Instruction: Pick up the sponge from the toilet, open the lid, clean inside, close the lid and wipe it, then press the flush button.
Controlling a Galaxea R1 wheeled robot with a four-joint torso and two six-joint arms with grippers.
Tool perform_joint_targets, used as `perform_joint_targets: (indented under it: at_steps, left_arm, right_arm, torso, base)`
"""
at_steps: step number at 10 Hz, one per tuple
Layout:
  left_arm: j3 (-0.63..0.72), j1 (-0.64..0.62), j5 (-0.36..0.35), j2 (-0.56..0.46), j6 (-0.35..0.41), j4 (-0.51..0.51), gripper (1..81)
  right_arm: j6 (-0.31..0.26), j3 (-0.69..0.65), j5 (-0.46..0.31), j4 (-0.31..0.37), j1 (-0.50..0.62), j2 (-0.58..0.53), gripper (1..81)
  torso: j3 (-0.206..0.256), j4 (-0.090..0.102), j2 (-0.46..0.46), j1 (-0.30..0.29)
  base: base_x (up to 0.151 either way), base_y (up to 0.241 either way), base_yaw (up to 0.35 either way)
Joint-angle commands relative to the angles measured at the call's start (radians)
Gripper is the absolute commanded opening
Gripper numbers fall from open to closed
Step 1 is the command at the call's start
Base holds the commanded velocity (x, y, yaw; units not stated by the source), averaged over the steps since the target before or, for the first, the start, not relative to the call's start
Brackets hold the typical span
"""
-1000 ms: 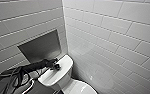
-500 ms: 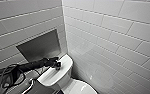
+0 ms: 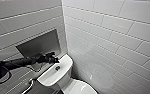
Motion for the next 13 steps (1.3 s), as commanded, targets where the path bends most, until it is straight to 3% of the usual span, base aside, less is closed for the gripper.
perform_joint_targets:
  at_steps: [1,3,5,8,10,12,13]
  left_arm:
    - [0.286,-0.151,0.035,-0.207,-0.006,0.005,1.0]
    - [0.47,-0.03,0.068,-0.328,0.017,0.016,1.0]
    - [0.58,0.179,0.053,-0.423,0.031,0.104,1.0]
    - [0.639,0.502,-0.121,-0.501,0.031,0.275,1.0]
    - [0.633,0.7,-0.175,-0.474,0.031,0.368,1.0]
    - [0.603,0.883,-0.3,-0.411,0.031,0.477,1.0]
    - [0.569,0.95,-0.309,-0.37,0.031,0.511,1.0]
  right_arm:
    - [-0.003,0.011,-0.074,-0.005,-0.009,-0.023,1.0]
    - [-0.003,0.011,-0.074,-0.005,-0.003,-0.021,1.0]
    - [-0.004,0.008,-0.074,-0.005,0.002,-0.021,1.0]
    - [-0.006,-0.007,-0.071,-0.005,0.002,-0.012,1.0]
    - [-0.005,-0.023,-0.065,-0.004,0.002,-0.003,1.0]
    - [-0.004,-0.053,-0.062,-0.004,-0.003,0.013,1.0]
    - [-0.006,-0.066,-0.065,-0.005,-0.003,0.02,1.0]
  torso:
    - [0.0,0.0,0.0,0.0]
    - [0.0,0.0,0.0,0.0]
    - [0.0,0.0,0.0,0.0]
    - [0.0,0.0,0.0,0.0]
    - [0.0,0.0,0.0,0.0]
    - [0.0,0.0,0.0,0.0]
    - [0.0,0.0,0.0,0.0]
  base:
    - [0.0,0.0,0.0]
    - [0.0,0.0,0.0]
    - [0.0,0.0,0.0]
    - [0.0,0.0,0.0]
    - [0.0,0.0,0.0]
    - [0.0,0.0,0.0]
    - [0.0,0.0,0.0]
